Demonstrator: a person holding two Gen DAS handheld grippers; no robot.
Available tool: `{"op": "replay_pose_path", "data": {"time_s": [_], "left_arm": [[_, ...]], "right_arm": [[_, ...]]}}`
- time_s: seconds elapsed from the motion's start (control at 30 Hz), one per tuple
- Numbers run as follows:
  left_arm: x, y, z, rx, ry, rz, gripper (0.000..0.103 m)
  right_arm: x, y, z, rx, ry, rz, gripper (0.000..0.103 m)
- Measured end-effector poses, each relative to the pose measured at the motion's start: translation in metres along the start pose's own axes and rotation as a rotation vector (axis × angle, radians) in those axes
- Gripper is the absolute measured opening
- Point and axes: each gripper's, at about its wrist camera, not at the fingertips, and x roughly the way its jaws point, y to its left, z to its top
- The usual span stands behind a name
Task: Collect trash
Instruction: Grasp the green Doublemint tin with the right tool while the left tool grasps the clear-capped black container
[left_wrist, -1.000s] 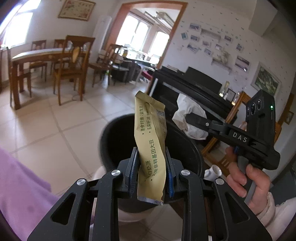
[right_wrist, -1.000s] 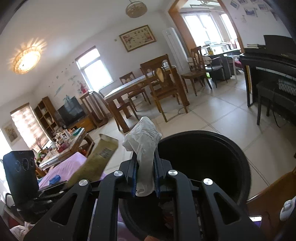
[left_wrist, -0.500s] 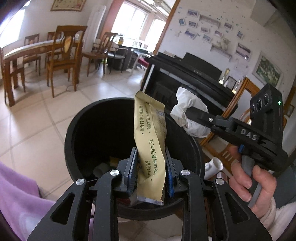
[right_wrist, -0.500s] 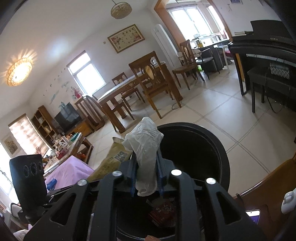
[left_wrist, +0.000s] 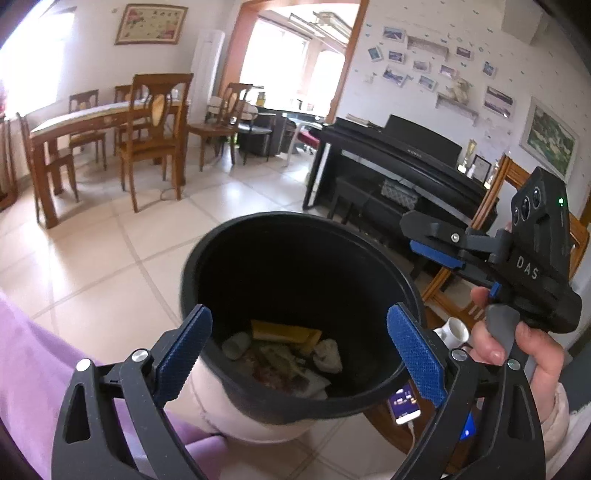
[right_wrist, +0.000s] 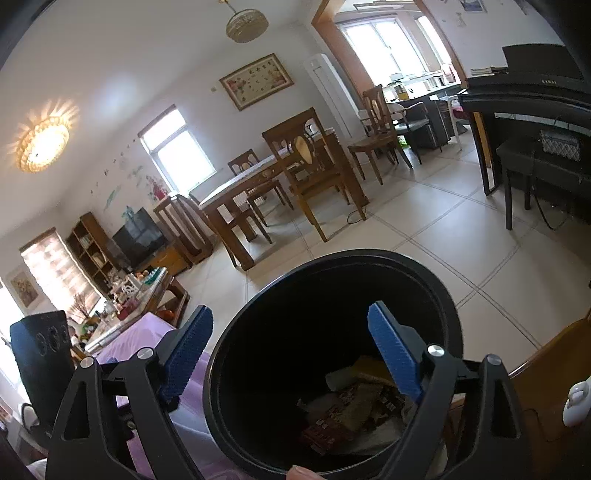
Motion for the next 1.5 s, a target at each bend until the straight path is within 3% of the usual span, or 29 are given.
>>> {"op": "replay_pose_path", "data": {"time_s": [0.33,0.57,0.8,0.87,0.97,1.1,1.23,1.33,1.5], "left_arm": [[-0.086,0.074,-0.028,-0.134,-0.075,0.108,0.098],[-0.198,0.16,-0.071,-0.275,-0.171,0.282,0.098],[-0.304,0.254,-0.128,-0.441,-0.205,0.472,0.097],[-0.328,0.282,-0.143,-0.493,-0.196,0.506,0.09],[-0.348,0.318,-0.158,-0.56,-0.156,0.525,0.077],[-0.357,0.353,-0.173,-0.597,-0.075,0.566,0.068],[-0.346,0.377,-0.175,-0.591,0.026,0.582,0.05],[-0.347,0.388,-0.174,-0.577,0.035,0.592,0.042],[-0.339,0.389,-0.173,-0.532,0.046,0.587,0.041]], "right_arm": [[0.013,0.05,-0.013,-0.098,0.075,0.011,0.089],[0.036,0.109,-0.034,-0.177,0.157,0.066,0.089],[0.072,0.193,-0.072,-0.291,0.274,0.173,0.089],[0.084,0.224,-0.086,-0.335,0.312,0.213,0.089],[0.099,0.265,-0.105,-0.393,0.363,0.271,0.089],[0.112,0.313,-0.128,-0.454,0.411,0.332,0.089],[0.123,0.349,-0.145,-0.493,0.449,0.367,0.089],[0.129,0.366,-0.152,-0.519,0.467,0.378,0.089],[0.141,0.398,-0.162,-0.575,0.492,0.385,0.089]]}}
